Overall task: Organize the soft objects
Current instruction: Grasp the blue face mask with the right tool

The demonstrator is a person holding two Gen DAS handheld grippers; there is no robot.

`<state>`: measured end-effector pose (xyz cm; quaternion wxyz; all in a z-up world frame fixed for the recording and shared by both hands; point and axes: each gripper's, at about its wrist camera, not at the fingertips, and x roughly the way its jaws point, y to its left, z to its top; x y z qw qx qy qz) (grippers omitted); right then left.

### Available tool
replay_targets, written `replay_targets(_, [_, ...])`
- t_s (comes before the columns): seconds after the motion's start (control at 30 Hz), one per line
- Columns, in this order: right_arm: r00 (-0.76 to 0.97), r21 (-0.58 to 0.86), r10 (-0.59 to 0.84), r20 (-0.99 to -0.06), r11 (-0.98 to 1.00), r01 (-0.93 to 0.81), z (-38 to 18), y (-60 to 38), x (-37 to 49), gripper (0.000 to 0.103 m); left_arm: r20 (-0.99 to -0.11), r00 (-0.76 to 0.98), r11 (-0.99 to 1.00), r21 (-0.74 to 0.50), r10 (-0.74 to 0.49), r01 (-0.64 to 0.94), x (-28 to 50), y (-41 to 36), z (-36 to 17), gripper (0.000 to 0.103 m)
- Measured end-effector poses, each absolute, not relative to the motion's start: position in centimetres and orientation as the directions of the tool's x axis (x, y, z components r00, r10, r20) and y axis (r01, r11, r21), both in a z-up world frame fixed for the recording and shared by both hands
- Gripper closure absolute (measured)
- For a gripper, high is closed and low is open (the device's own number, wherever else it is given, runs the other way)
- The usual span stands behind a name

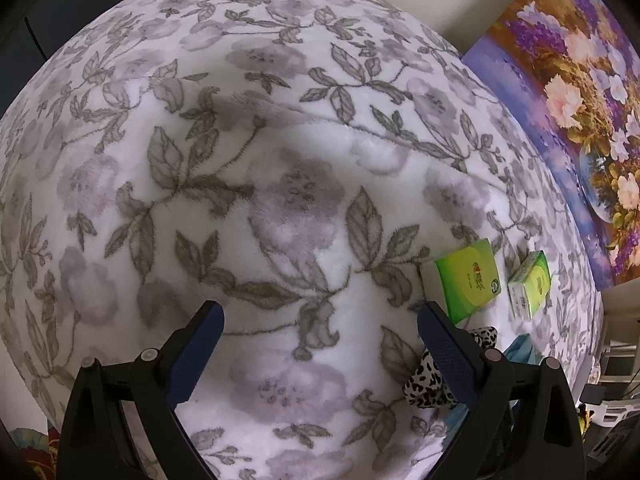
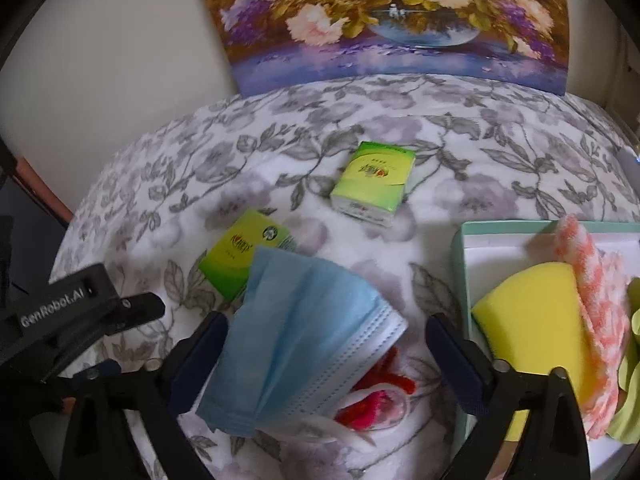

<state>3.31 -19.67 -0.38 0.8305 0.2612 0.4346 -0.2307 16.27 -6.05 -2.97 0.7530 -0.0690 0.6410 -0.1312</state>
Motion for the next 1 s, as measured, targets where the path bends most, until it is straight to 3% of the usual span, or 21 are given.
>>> replay_targets(0.47, [0.561,0.331,-0.081,-0.824,0.735,0.591,0.0,-20.7,2.4,0.065,-0.947,0.125,0.95,-0.276,-0.295,0.148,15.7,-7.8,-2.9,0.005])
replay_targets(1.0, [0.619,0.357,-0.104,-0.779,0.738,0.573,2.7,-21.6,1.0,0.085,-0.934,0.094,0.926,-0.321,-0.345,0.2,15.4,-9.0,-2.1,0.006])
